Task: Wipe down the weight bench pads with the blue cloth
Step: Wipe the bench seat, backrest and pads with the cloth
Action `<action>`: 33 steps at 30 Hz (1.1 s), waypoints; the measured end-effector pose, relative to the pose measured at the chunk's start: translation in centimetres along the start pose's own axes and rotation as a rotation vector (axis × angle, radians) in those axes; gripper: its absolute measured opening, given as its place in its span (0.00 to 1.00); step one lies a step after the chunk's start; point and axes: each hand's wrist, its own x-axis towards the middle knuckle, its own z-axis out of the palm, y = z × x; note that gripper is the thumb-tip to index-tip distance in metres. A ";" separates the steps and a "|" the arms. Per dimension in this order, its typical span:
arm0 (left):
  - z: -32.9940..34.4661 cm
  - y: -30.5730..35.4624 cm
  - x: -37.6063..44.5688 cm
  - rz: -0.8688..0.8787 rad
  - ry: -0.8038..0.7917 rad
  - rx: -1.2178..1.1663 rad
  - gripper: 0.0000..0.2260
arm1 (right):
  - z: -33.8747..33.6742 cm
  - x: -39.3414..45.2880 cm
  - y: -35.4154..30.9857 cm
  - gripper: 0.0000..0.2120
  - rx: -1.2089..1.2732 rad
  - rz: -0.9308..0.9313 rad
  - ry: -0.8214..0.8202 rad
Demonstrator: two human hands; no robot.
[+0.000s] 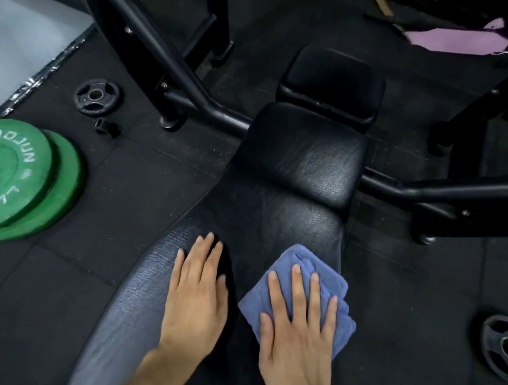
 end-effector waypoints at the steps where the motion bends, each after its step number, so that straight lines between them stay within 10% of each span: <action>1: 0.1 -0.5 -1.0 0.017 -0.013 0.047 0.24 | 0.1 -0.3 -0.2 0.30 0.000 0.017 0.003; 21: 0.4 -1.0 -1.8 0.022 -0.049 0.080 0.25 | -0.9 22.9 -5.2 0.29 0.021 -0.007 -0.093; 33: 0.3 -1.7 -1.9 -0.023 0.047 -0.200 0.21 | 0.0 9.2 -5.6 0.29 -0.023 -0.196 -0.061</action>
